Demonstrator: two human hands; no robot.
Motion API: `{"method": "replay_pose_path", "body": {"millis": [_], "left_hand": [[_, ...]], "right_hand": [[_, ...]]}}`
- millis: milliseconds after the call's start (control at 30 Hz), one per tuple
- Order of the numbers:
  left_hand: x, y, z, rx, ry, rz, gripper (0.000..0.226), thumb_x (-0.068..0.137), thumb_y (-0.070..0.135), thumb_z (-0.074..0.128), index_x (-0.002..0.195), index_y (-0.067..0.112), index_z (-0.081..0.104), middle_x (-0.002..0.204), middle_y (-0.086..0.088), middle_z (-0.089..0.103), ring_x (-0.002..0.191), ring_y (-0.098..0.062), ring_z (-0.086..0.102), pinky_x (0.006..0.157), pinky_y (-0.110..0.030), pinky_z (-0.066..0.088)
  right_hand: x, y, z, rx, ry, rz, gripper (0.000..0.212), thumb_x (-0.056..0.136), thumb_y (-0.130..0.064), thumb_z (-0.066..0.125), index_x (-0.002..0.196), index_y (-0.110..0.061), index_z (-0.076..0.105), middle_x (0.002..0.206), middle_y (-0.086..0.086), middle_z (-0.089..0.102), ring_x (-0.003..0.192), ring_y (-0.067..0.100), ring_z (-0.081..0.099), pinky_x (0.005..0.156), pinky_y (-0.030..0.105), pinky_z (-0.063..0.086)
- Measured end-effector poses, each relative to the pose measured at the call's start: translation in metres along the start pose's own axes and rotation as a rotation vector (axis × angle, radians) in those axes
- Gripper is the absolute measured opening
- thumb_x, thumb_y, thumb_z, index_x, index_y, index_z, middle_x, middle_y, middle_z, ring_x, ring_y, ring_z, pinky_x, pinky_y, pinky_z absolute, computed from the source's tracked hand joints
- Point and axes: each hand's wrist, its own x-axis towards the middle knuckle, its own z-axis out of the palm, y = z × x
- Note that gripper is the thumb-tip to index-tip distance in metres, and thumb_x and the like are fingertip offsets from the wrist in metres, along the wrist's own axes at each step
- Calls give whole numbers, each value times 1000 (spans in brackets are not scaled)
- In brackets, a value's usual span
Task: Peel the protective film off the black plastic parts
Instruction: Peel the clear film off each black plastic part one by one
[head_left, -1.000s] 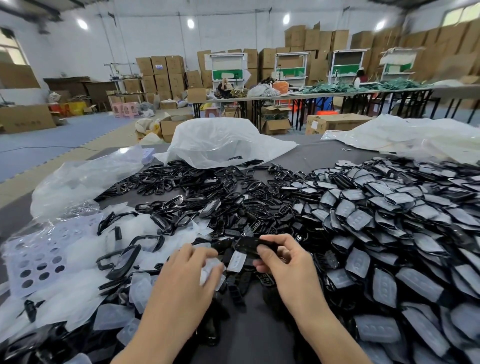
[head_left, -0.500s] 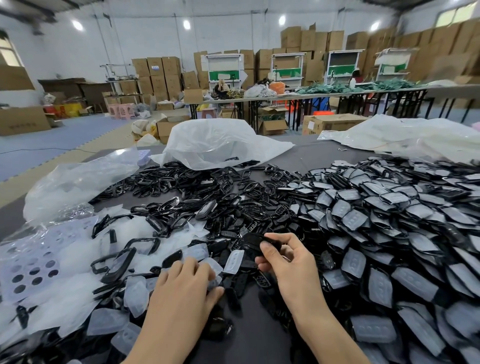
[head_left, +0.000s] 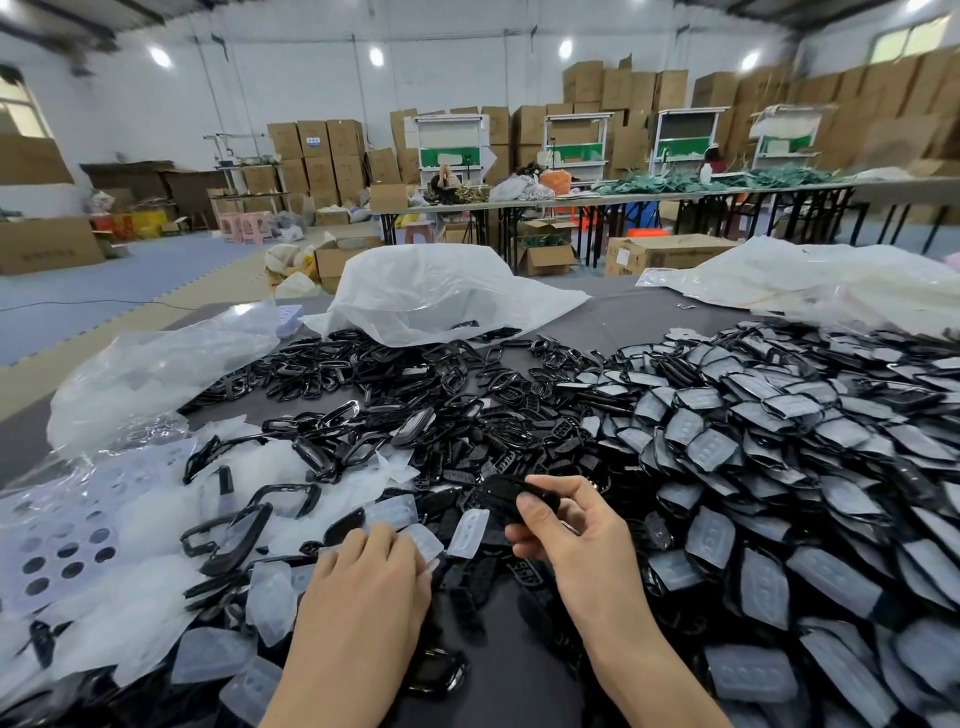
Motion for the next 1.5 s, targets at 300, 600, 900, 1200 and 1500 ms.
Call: {"method": "replay_pose_path", "body": {"millis": [300, 600, 900, 1200, 1500], "left_hand": [[4, -3, -9, -346, 42, -186, 9, 90, 42, 55, 85, 35, 52, 74, 17, 59, 76, -6, 55, 62, -24, 41], [-1, 3, -10, -166, -59, -102, 27, 74, 27, 83, 70, 26, 57, 69, 10, 61, 68, -22, 59, 64, -38, 51], [4, 14, -28, -980, -97, -280, 16, 94, 25, 55, 79, 19, 53, 69, -5, 53, 60, -12, 48, 62, -46, 54], [8, 12, -22, -1229, -32, -512, 22, 95, 21, 52, 76, 22, 65, 77, -6, 72, 66, -15, 63, 69, -35, 53], [7, 15, -16, -1215, -39, -399, 27, 92, 17, 62, 82, 41, 56, 73, -9, 67, 61, -20, 56, 62, -37, 48]], "right_hand": [[-2, -6, 1, 145, -28, 86, 12, 91, -4, 68, 97, -14, 70, 82, 4, 75, 71, 17, 73, 61, 23, 57], [-3, -6, 3, 153, -17, 100, 12, 91, -4, 69, 96, -16, 70, 77, 1, 73, 69, 16, 72, 59, 22, 57], [-8, -10, 10, 341, -246, 250, 15, 71, -18, 78, 86, -21, 78, 104, 11, 76, 86, 19, 74, 76, 28, 60], [-12, -9, 12, 331, -277, 237, 24, 71, -13, 76, 95, -9, 73, 93, 12, 74, 82, 25, 75, 70, 26, 60], [-8, -14, 8, 302, -277, 193, 26, 65, -26, 84, 90, -22, 78, 111, 18, 66, 103, 29, 64, 87, 35, 58]]}}
